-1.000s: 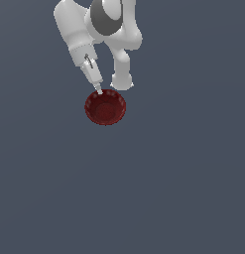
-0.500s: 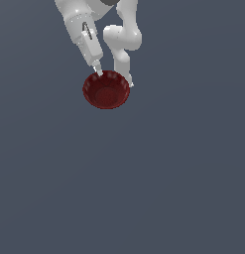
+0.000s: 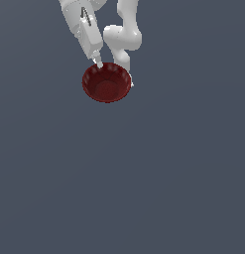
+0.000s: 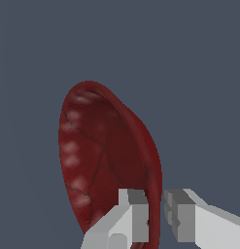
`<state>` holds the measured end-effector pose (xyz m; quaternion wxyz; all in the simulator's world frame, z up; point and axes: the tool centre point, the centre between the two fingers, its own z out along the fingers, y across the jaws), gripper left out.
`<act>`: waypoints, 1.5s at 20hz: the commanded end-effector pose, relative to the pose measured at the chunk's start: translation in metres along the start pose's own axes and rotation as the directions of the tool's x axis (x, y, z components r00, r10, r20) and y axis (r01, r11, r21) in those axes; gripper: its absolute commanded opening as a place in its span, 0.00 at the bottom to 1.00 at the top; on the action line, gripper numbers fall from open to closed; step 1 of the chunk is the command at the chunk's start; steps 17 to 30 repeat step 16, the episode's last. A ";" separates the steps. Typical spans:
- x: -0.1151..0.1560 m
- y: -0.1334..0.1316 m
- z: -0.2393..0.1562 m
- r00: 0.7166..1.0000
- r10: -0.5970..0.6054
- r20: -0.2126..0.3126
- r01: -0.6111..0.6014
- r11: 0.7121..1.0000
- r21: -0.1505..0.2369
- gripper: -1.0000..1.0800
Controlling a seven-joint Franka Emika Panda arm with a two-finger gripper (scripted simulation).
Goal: Pick up the object and move it to a goal position.
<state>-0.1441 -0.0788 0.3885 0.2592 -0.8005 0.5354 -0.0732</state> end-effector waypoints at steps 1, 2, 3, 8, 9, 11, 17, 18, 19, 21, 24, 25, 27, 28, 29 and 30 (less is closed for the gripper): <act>0.000 0.000 0.000 1.000 0.000 0.000 0.000 1.000 0.000 0.00; 0.000 -0.001 -0.001 1.000 0.000 0.000 0.000 1.000 0.000 0.00; -0.001 -0.002 -0.002 1.000 0.000 0.000 0.000 1.000 0.000 0.00; -0.007 -0.016 -0.015 1.000 0.000 -0.001 0.000 1.000 0.000 0.00; -0.008 -0.019 -0.018 1.000 0.000 -0.001 0.000 1.000 0.000 0.00; -0.010 -0.023 -0.021 1.000 0.000 -0.001 0.000 1.000 -0.001 0.00; -0.010 -0.027 -0.023 1.000 0.000 -0.001 0.000 1.000 0.000 0.00; -0.010 -0.027 -0.023 1.000 0.000 -0.001 0.000 1.000 0.000 0.00; -0.010 -0.027 -0.023 1.000 0.000 -0.001 0.000 1.000 0.000 0.00; -0.010 -0.027 -0.023 1.000 0.000 -0.001 0.000 1.000 0.000 0.00; -0.010 -0.027 -0.023 1.000 0.000 -0.001 0.000 1.000 0.000 0.00; -0.010 -0.027 -0.023 1.000 0.000 -0.001 0.000 1.000 0.000 0.00; -0.010 -0.027 -0.023 1.000 0.000 -0.001 0.000 1.000 0.000 0.00; -0.010 -0.027 -0.023 1.000 0.000 -0.001 0.000 1.000 0.000 0.00; -0.010 -0.027 -0.023 1.000 0.000 -0.001 0.000 1.000 0.000 0.00; -0.010 -0.027 -0.023 1.000 0.000 -0.001 0.000 1.000 0.000 0.00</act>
